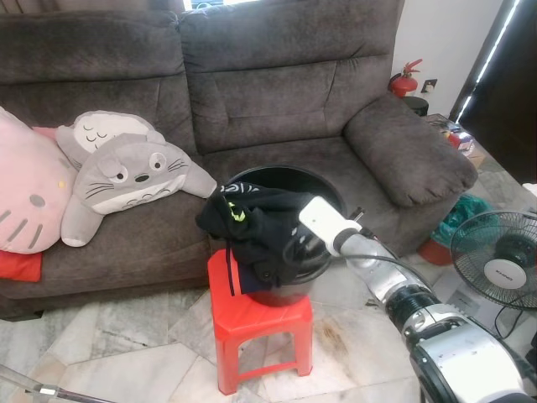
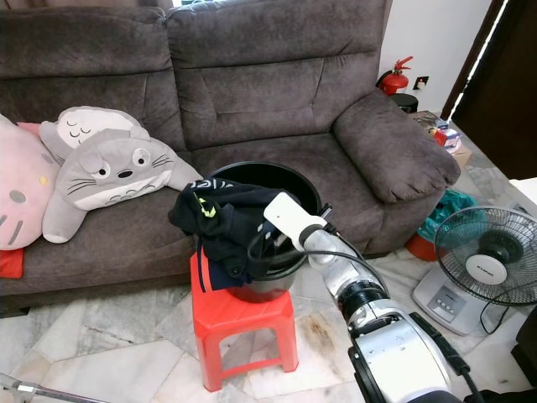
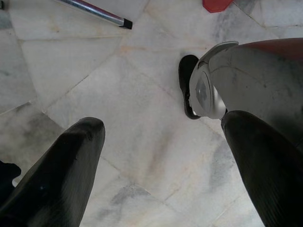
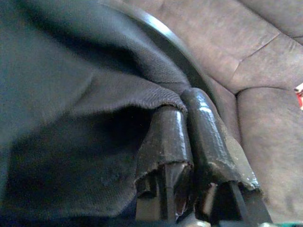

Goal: Hang hanger

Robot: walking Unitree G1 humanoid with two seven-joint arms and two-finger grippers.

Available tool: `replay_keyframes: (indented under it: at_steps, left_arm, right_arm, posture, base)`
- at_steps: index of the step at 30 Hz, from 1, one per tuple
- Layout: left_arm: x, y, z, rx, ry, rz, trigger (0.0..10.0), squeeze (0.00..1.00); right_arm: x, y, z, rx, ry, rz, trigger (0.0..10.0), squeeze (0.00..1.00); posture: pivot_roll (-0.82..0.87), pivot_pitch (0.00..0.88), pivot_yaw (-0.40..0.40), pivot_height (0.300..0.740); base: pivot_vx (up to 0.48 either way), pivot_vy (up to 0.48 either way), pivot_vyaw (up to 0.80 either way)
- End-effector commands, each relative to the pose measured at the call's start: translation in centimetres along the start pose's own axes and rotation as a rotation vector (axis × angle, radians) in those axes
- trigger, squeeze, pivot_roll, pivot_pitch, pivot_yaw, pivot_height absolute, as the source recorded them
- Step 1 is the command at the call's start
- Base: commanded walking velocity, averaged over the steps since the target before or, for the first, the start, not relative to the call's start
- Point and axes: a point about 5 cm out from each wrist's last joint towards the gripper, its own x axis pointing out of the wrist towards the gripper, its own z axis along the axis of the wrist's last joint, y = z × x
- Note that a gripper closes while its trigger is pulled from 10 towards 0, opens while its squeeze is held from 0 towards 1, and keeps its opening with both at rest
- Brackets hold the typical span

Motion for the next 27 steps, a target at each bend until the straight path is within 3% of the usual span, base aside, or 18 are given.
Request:
replay_keyframes:
  at_steps: [1, 2, 4, 7, 10, 14, 17, 18, 20, 22, 27]
  left_arm:
    - [-0.1, 0.2, -0.3, 0.018, 0.009, 0.001, 10.0, 0.00]
    - [-0.1, 0.3, -0.3, 0.021, 0.010, 0.001, 10.0, 0.00]
    - [-0.1, 0.3, -0.3, 0.022, 0.010, 0.002, 10.0, 0.00]
    - [-0.1, 0.3, -0.3, 0.022, 0.010, 0.002, 10.0, 0.00]
    - [-0.1, 0.3, -0.2, 0.029, 0.009, -0.001, 10.0, 0.00]
    - [-0.1, 0.4, -0.2, 0.030, 0.009, 0.000, 10.0, 0.00]
    - [-0.1, 0.4, -0.3, 0.029, 0.009, 0.002, 10.0, 0.00]
    - [-0.1, 0.4, -0.3, 0.025, 0.010, 0.005, 10.0, 0.00]
    - [-0.1, 0.5, -0.4, 0.025, 0.012, 0.006, 10.0, 0.00]
    - [-0.2, 0.5, -0.4, 0.028, 0.014, 0.006, 10.0, 0.00]
    - [-0.2, 0.7, -0.6, 0.032, 0.020, 0.009, 10.0, 0.00]
  right_arm:
    - [0.1, -0.3, 0.9, 0.046, -0.043, -0.013, 0.0, 0.00]
    - [0.1, -0.2, 0.9, 0.306, -0.051, -0.030, 0.0, 0.00]
    - [0.1, -0.1, 0.9, 0.420, -0.057, -0.035, 0.0, 0.00]
    - [0.1, 0.0, 0.9, 0.414, -0.056, -0.032, 0.0, 0.00]
    - [-0.3, 1.4, 0.6, 0.387, -0.070, 0.016, 0.0, 0.00]
    - [-0.3, 1.1, 1.5, 0.413, -0.111, 0.009, 0.0, 0.00]
    - [-0.6, 0.9, 2.7, 0.462, -0.182, -0.008, 0.0, 0.00]
    - [-1.2, 1.3, 3.0, 0.523, -0.214, -0.018, 0.0, 0.00]
    - [-2.0, 1.7, 3.0, 0.547, -0.246, -0.039, 0.0, 0.00]
    - [-3.0, 2.0, 3.0, 0.566, -0.283, -0.078, 10.0, 0.00]
    - [-4.6, 1.4, 3.0, 0.642, -0.327, -0.187, 10.0, 0.00]
  posture:
    - [-0.14, 0.000, 0.033, 0.732]
    - [-0.14, 0.000, 0.034, 0.732]
    - [-0.14, 0.000, 0.034, 0.732]
    - [-0.14, 0.000, 0.035, 0.732]
    - [-0.14, 0.000, 0.037, 0.732]
    - [-0.14, 0.000, 0.037, 0.732]
    - [-0.14, 0.000, 0.032, 0.732]
    - [-0.14, 0.000, 0.032, 0.732]
    - [-0.14, 0.000, 0.033, 0.732]
    - [-0.14, 0.000, 0.035, 0.732]
    - [-0.14, 0.000, 0.042, 0.732]
  base:
    - [0.000, 0.000, 0.00]
    - [0.000, 0.000, 0.00]
    - [0.000, 0.000, 0.00]
    - [0.000, 0.000, 0.00]
    - [0.000, 0.000, 0.00]
    - [0.000, 0.000, 0.00]
    - [0.000, 0.000, 0.00]
    - [0.000, 0.000, 0.00]
    - [0.000, 0.000, 0.00]
    - [0.000, 0.000, 0.00]
    - [0.000, 0.000, 0.00]
